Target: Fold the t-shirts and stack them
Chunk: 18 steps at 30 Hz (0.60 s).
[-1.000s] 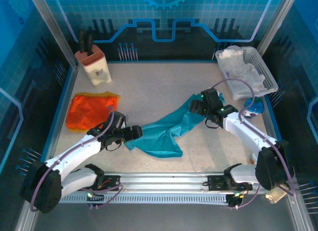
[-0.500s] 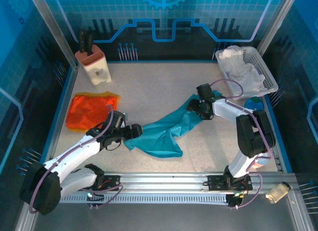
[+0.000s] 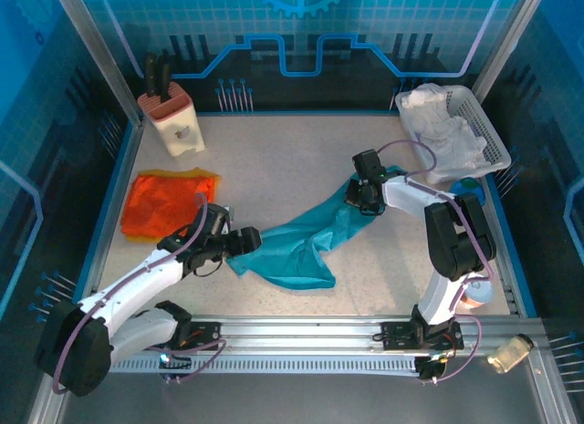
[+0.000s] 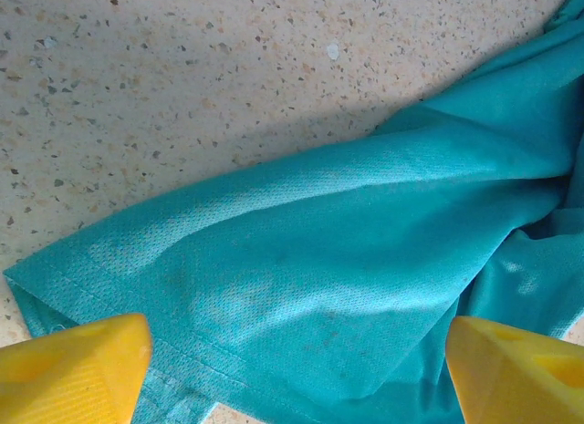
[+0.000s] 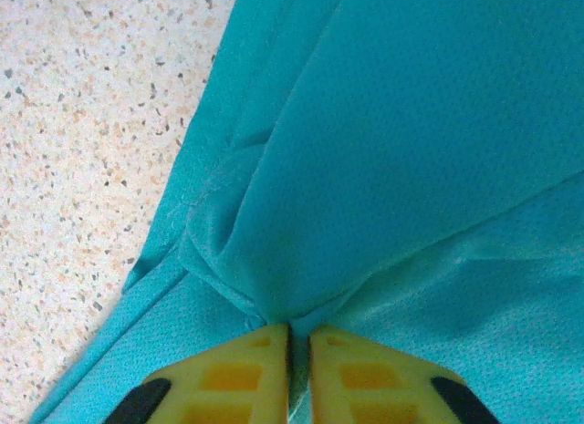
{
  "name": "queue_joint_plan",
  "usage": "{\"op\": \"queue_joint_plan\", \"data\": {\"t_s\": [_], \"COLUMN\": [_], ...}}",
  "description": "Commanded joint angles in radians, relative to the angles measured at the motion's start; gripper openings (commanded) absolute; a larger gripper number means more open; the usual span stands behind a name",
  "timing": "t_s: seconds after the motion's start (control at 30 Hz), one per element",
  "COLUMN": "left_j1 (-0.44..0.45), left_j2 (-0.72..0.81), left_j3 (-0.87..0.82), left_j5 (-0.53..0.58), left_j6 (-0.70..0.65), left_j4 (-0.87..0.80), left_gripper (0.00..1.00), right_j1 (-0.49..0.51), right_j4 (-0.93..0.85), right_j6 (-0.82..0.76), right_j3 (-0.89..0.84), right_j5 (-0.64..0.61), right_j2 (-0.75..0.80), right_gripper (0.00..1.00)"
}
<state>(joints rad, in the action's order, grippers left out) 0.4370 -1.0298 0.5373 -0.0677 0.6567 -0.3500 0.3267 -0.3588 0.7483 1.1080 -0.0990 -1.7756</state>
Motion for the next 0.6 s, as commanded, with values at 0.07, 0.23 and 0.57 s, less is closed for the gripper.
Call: {"op": "queue_joint_plan", "data": {"t_s": [0.07, 0.23, 0.57], "left_j1": [0.007, 0.005, -0.080], "left_j2": [0.010, 0.003, -0.021], "left_j3": [-0.013, 0.014, 0.136], "left_j5": [0.015, 0.036, 0.002], "left_j6": [0.007, -0.023, -0.104], "left_j4": [0.000, -0.026, -0.108], "left_gripper": [0.85, 0.87, 0.88], "right_j1": [-0.031, -0.028, 0.264], "right_j4": [-0.046, -0.089, -0.257], "right_j6": [-0.041, -0.117, -0.291], "right_j3": [0.049, 0.113, 0.487], "right_j5": [-0.033, -0.044, 0.069], "right_j2": [0.026, 0.087, 0.029], "right_gripper": [0.00, 0.00, 0.00]}}
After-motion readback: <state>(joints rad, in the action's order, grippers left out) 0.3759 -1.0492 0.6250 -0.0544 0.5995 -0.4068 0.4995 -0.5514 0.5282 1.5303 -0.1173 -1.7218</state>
